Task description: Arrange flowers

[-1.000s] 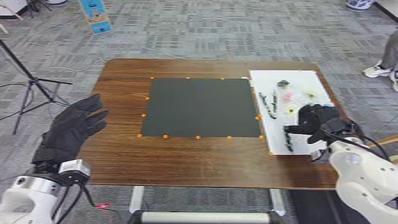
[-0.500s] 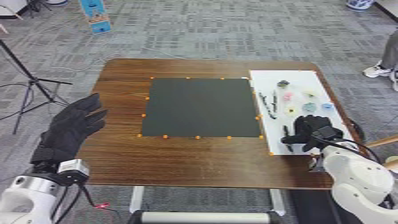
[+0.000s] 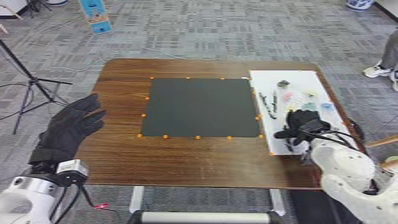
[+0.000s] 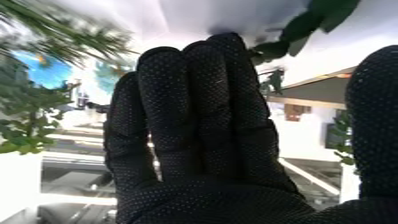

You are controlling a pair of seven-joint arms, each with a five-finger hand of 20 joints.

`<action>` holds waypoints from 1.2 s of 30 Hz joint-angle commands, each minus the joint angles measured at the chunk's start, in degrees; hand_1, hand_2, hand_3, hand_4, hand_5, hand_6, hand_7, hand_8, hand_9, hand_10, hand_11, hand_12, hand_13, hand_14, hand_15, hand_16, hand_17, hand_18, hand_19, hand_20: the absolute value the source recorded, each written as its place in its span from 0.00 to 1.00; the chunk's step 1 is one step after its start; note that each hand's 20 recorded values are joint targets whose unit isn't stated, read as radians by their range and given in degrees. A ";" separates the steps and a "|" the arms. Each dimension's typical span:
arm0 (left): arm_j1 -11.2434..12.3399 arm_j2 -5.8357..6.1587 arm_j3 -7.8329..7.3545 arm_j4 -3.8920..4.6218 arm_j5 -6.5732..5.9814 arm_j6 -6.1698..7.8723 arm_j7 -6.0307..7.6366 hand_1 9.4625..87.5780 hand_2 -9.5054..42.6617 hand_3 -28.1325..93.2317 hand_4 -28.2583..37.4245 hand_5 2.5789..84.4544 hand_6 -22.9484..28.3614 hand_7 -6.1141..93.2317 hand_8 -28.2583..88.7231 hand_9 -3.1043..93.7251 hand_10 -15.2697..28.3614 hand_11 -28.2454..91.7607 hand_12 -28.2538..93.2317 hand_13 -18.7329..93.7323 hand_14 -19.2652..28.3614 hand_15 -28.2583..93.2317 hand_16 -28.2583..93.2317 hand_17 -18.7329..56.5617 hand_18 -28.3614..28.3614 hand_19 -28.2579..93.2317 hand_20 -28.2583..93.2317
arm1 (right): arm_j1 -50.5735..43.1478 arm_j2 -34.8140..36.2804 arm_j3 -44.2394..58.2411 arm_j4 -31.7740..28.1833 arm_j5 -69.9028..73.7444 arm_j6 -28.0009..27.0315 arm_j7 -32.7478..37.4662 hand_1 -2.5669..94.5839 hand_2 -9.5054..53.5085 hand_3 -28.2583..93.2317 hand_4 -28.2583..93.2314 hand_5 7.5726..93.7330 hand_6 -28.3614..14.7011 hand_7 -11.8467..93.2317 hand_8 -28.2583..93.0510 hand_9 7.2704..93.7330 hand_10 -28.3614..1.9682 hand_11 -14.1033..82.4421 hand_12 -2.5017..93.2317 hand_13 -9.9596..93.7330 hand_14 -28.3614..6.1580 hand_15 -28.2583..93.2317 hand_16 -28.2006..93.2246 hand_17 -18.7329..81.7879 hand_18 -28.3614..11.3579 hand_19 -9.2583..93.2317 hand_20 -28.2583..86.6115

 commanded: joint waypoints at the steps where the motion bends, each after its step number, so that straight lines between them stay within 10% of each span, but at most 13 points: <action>1: 0.17 -0.35 -0.44 -0.29 -0.37 -0.07 -0.31 0.26 0.03 0.81 0.04 0.29 0.49 0.31 0.13 0.27 0.58 0.44 0.34 0.36 0.66 0.45 0.24 0.10 0.84 0.57 0.30 | 0.29 -3.58 -5.22 1.88 0.71 -7.02 1.24 0.29 0.00 0.83 0.00 0.65 0.67 0.55 0.10 0.68 0.58 0.67 0.37 0.68 0.50 0.78 0.44 0.45 0.20 0.84 0.58; 36: 0.58 0.34 -1.68 -0.16 -0.73 -0.06 0.30 0.25 0.04 0.81 0.04 0.29 0.49 0.30 0.14 0.27 0.58 0.44 0.35 0.36 0.66 0.44 0.24 0.10 0.85 0.57 0.30 | -5.45 -0.09 -1.61 2.40 0.43 -13.91 4.87 0.28 0.00 0.86 0.00 0.65 0.66 0.53 0.11 0.67 0.57 0.67 0.39 0.68 0.49 0.79 0.45 0.45 0.19 0.85 0.57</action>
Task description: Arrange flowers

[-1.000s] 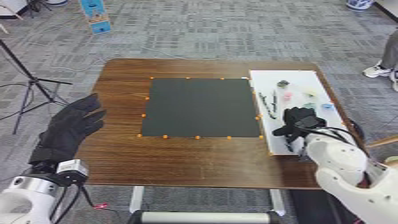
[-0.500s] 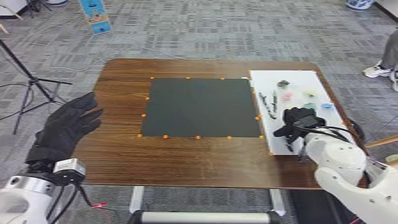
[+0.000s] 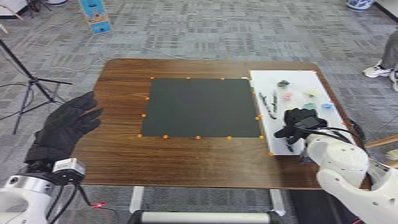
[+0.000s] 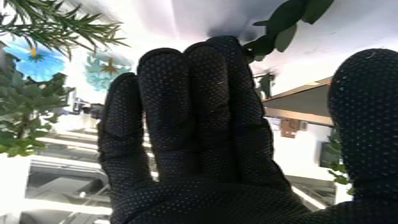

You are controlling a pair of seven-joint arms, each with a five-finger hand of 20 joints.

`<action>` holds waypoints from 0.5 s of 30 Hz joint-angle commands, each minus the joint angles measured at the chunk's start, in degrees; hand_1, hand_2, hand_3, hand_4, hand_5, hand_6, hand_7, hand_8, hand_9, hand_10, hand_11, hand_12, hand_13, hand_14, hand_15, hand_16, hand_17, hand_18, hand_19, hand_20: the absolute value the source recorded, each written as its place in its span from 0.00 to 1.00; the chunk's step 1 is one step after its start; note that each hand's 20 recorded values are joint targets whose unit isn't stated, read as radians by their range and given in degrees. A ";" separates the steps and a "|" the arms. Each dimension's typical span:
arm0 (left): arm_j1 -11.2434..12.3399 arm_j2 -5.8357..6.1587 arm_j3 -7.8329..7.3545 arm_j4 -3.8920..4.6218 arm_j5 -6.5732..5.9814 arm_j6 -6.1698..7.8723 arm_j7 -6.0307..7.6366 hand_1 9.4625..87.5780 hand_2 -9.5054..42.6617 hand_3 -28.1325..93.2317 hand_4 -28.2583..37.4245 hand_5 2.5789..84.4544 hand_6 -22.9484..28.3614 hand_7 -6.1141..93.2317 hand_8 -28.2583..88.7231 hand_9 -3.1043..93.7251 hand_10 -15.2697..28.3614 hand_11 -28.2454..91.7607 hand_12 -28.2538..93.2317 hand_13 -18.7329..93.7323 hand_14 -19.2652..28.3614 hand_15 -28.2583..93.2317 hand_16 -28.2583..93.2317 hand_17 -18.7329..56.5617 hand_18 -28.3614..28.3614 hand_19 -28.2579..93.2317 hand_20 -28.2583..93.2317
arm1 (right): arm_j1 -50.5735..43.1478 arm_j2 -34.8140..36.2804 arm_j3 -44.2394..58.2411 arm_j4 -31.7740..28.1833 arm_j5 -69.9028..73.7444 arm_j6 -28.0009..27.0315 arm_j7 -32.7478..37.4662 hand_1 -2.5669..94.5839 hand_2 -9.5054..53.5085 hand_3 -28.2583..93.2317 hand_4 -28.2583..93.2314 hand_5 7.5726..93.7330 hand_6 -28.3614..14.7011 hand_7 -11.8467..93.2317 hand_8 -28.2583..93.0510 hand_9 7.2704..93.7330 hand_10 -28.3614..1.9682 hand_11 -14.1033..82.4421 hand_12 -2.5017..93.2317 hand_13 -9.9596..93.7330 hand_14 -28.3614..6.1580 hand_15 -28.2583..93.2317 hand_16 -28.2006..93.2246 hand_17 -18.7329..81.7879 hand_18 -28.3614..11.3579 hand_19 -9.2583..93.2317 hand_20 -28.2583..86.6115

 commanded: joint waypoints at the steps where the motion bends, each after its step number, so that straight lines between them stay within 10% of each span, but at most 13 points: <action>1: 0.62 -0.04 -0.65 -0.25 -0.30 0.23 0.26 0.25 0.04 0.81 0.03 0.29 0.49 0.30 0.14 0.27 0.58 0.44 0.35 0.36 0.66 0.44 0.24 0.10 0.85 0.57 0.30 | -6.95 1.25 -1.78 4.07 1.14 -6.20 2.22 0.28 0.00 0.86 0.00 0.65 0.66 0.53 0.11 0.67 0.57 0.67 0.39 0.68 0.49 0.79 0.45 0.45 0.19 0.85 0.57; 15: 0.89 -0.46 -0.73 -0.49 -0.36 0.41 0.34 0.25 0.04 0.82 0.03 0.29 0.49 0.30 0.14 0.27 0.58 0.44 0.35 0.36 0.66 0.44 0.24 0.10 0.85 0.57 0.30 | -5.46 0.80 -3.42 3.73 2.07 -5.97 -0.72 0.28 0.00 0.86 0.00 0.65 0.66 0.54 0.11 0.67 0.57 0.67 0.39 0.68 0.49 0.79 0.46 0.46 0.19 0.85 0.57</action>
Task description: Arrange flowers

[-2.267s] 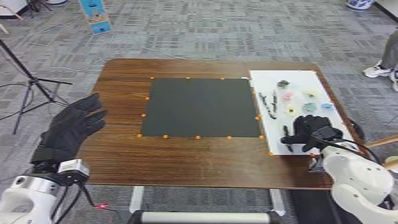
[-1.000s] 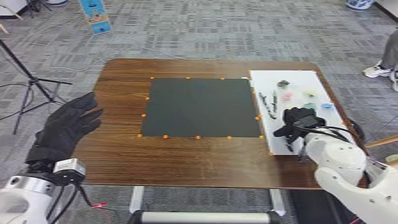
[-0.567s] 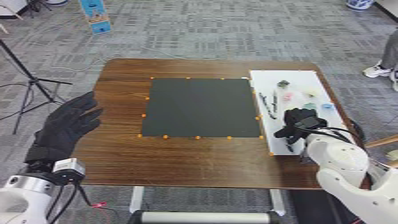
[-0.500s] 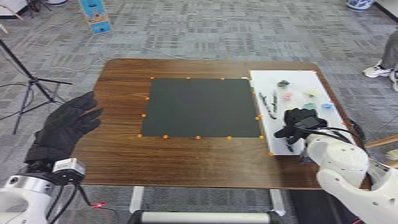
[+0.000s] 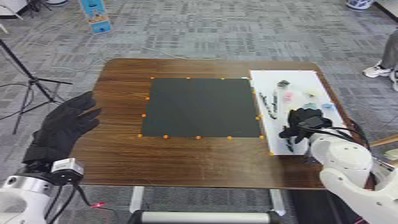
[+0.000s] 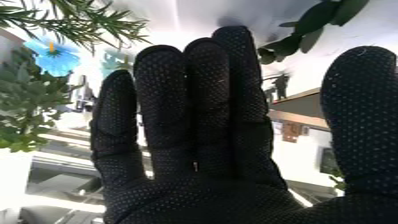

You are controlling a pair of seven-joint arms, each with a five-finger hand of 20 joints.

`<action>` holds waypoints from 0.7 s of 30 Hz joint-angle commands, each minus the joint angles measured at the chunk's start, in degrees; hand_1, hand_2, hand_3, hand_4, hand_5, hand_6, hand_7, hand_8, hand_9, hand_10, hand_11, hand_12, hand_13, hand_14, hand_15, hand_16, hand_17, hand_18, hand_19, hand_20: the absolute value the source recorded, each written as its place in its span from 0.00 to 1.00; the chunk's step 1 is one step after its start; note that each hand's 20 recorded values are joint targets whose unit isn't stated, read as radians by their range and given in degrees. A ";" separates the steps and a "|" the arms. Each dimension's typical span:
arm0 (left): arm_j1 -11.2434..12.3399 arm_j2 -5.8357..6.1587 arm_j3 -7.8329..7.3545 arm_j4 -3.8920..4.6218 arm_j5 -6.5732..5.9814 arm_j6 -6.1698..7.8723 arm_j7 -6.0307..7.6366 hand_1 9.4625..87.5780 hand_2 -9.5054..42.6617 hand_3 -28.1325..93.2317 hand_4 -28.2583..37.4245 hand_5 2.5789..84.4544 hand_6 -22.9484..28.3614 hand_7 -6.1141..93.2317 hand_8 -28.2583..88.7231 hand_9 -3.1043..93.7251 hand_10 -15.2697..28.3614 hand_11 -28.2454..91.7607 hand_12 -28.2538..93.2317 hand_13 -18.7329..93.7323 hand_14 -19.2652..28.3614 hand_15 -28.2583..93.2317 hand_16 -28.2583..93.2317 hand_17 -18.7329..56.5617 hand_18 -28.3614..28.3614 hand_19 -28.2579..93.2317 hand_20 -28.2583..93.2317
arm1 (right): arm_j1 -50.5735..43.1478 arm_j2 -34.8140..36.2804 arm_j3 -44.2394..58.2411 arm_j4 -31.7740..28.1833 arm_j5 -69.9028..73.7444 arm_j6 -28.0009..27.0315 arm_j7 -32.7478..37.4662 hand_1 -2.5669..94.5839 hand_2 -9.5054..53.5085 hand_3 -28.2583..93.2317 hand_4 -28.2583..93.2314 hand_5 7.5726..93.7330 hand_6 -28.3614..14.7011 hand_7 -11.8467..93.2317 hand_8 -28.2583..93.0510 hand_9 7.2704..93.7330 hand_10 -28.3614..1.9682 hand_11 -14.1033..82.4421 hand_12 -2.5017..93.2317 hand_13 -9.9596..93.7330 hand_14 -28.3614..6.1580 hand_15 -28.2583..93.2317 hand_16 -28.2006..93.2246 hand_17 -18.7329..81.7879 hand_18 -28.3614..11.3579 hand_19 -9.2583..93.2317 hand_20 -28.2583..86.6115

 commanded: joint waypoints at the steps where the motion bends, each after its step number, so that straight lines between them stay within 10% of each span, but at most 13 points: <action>1: 0.64 -0.48 -0.35 -0.50 -0.36 0.31 0.07 0.25 0.04 0.82 0.03 0.29 0.49 0.30 0.14 0.27 0.58 0.44 0.35 0.36 0.66 0.44 0.24 0.10 0.85 0.57 0.30 | -3.57 0.47 -6.47 4.63 1.82 -3.29 -2.16 0.28 0.00 0.86 0.00 0.66 0.66 0.54 0.11 0.68 0.57 0.68 0.39 0.68 0.49 0.79 0.46 0.46 0.18 0.85 0.57; 10: 0.35 -0.52 0.08 -0.35 -0.40 0.47 0.26 0.25 0.05 0.82 0.03 0.29 0.49 0.30 0.14 0.27 0.58 0.44 0.35 0.36 0.66 0.44 0.24 0.10 0.85 0.57 0.30 | -0.45 -1.19 -11.07 7.15 1.79 -4.62 -2.68 0.32 0.00 0.87 0.00 0.70 0.68 0.57 0.11 0.71 0.58 0.72 0.41 0.71 0.50 0.83 0.47 0.48 0.19 0.88 0.58; 13: 0.52 -0.62 0.01 -0.43 -0.38 0.47 0.24 0.24 0.05 0.82 0.03 0.29 0.49 0.30 0.14 0.27 0.58 0.44 0.35 0.36 0.66 0.44 0.24 0.10 0.85 0.57 0.30 | -0.64 -1.19 -11.13 7.00 1.84 -4.07 -3.18 0.39 0.00 0.84 0.00 0.70 0.69 0.58 0.29 0.73 0.60 0.74 0.42 0.73 0.54 0.85 0.48 0.50 0.19 0.91 0.60; 21: 0.43 -0.33 -0.04 -0.34 -0.46 0.23 -0.03 0.24 0.05 0.82 0.03 0.29 0.49 0.30 0.14 0.27 0.58 0.44 0.35 0.36 0.66 0.44 0.24 0.10 0.85 0.57 0.30 | -1.46 -0.89 -11.20 5.70 2.48 -3.93 -4.88 0.48 0.00 0.85 0.00 0.74 0.73 0.64 0.35 0.80 0.62 0.79 0.48 0.77 0.53 0.89 0.52 0.53 0.20 0.92 0.63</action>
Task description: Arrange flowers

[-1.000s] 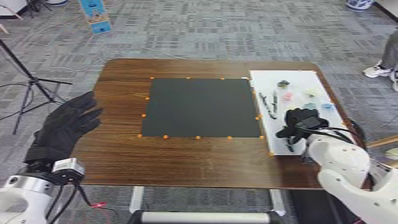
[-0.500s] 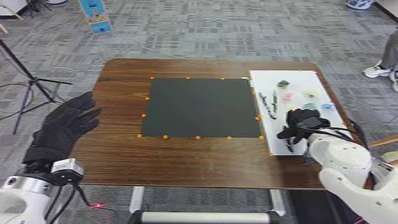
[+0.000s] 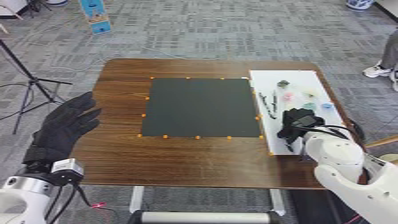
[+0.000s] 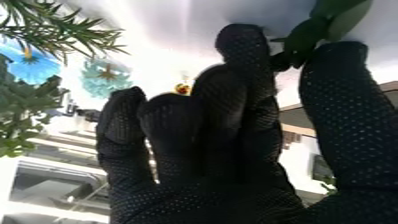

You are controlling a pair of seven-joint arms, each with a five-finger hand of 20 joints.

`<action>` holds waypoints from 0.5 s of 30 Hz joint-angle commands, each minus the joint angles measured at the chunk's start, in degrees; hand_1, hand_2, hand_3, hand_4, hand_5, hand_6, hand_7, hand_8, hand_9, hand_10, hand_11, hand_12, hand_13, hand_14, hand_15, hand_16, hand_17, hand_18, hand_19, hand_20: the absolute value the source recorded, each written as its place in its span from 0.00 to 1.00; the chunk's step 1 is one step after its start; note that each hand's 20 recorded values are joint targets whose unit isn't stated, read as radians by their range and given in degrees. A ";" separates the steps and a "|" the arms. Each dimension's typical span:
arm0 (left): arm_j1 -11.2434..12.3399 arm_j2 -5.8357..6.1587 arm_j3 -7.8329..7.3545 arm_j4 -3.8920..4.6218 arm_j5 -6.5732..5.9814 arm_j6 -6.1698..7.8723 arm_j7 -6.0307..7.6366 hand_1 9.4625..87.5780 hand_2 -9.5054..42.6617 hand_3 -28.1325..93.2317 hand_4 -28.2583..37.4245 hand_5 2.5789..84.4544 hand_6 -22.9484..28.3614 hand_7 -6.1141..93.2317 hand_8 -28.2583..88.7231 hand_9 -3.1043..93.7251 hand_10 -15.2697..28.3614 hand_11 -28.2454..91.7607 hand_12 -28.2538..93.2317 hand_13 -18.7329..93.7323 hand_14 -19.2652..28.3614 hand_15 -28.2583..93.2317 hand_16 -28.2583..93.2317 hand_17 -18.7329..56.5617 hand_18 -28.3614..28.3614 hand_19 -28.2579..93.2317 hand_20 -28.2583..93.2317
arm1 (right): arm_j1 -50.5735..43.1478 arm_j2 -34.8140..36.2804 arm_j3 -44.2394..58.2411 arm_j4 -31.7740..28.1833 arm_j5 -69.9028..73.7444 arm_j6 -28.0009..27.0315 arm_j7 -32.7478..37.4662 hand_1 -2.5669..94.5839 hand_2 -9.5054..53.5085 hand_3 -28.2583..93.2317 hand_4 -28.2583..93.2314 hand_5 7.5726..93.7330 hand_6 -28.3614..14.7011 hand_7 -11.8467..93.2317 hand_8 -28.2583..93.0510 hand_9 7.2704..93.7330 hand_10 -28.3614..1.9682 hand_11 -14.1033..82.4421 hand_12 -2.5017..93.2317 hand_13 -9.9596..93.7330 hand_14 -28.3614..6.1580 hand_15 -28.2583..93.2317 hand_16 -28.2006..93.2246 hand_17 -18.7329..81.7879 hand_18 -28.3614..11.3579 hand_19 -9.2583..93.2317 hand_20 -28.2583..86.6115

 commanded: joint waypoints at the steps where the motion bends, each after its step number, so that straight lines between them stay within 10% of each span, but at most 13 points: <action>1: 0.14 -0.08 -0.10 -0.19 -0.41 -0.10 -0.10 0.24 0.05 0.82 0.03 0.29 0.49 0.30 0.14 0.27 0.58 0.44 0.35 0.36 0.66 0.44 0.24 0.10 0.85 0.57 0.30 | -7.20 -0.41 -5.25 2.52 2.43 -3.41 -2.48 0.48 0.00 0.86 0.00 0.74 0.73 0.65 0.36 0.80 0.62 0.80 0.49 0.77 0.53 0.89 0.53 0.53 0.20 0.92 0.63; 15: -0.02 0.52 -0.27 -0.19 -0.55 -0.25 0.17 0.24 0.06 0.82 0.03 0.29 0.49 0.30 0.14 0.27 0.58 0.44 0.35 0.36 0.66 0.44 0.24 0.10 0.85 0.57 0.30 | -8.44 0.82 -1.75 -0.91 2.07 9.59 -3.62 0.43 0.00 0.92 0.15 0.72 0.61 0.71 0.45 0.80 0.55 0.87 0.58 0.76 0.47 0.93 0.61 0.52 0.16 0.93 0.67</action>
